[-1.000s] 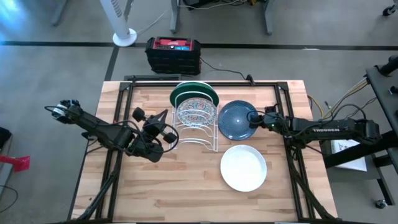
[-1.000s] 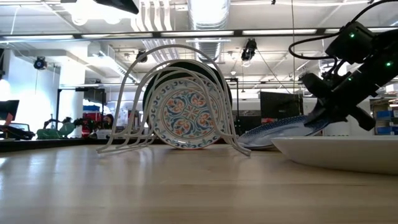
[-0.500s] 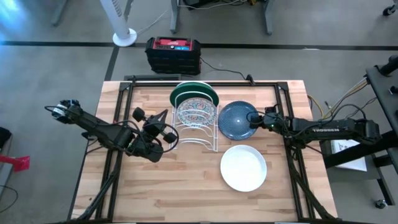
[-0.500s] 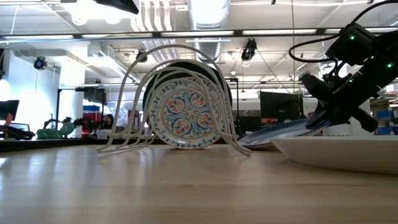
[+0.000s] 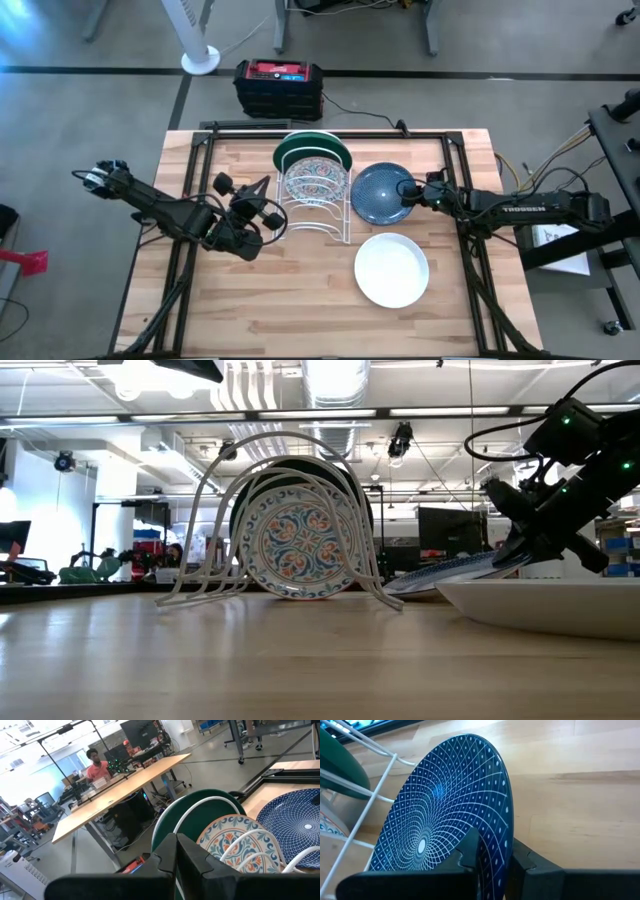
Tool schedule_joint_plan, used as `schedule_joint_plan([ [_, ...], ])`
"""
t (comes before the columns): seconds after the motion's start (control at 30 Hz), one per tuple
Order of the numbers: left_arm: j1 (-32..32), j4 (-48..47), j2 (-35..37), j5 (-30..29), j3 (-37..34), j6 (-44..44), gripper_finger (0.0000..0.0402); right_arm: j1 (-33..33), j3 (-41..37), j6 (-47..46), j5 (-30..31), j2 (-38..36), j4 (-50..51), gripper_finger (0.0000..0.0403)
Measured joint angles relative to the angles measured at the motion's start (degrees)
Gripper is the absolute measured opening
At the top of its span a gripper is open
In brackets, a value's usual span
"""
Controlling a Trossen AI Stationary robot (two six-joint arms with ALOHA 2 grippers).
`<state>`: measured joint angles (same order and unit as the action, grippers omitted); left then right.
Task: Sort dishes
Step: Remove the blue patterned plate from the dish rack
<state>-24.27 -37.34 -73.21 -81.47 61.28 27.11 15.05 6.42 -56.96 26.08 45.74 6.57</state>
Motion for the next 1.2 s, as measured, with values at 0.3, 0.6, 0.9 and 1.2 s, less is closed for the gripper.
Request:
schedule_joint_plan([
  [0.3,0.0,0.0,0.0,0.0,0.0,0.0,0.0000,0.0,0.0,-0.4,-0.4,0.0,0.0,0.0039],
  [0.6,0.0,0.0,0.0,0.0,0.0,0.4,0.0000,0.0,-0.3,0.3,-0.5,0.1,2.5,0.0089],
  [0.9,0.0,0.0,0.0,0.0,0.0,0.4,0.0000,0.0,-0.3,-0.8,-0.7,0.3,4.4,0.0107],
  [1.2,0.0,0.0,0.0,0.0,0.0,0.5,0.0000,0.0,-0.2,-2.5,-1.1,0.3,4.8,0.0107],
])
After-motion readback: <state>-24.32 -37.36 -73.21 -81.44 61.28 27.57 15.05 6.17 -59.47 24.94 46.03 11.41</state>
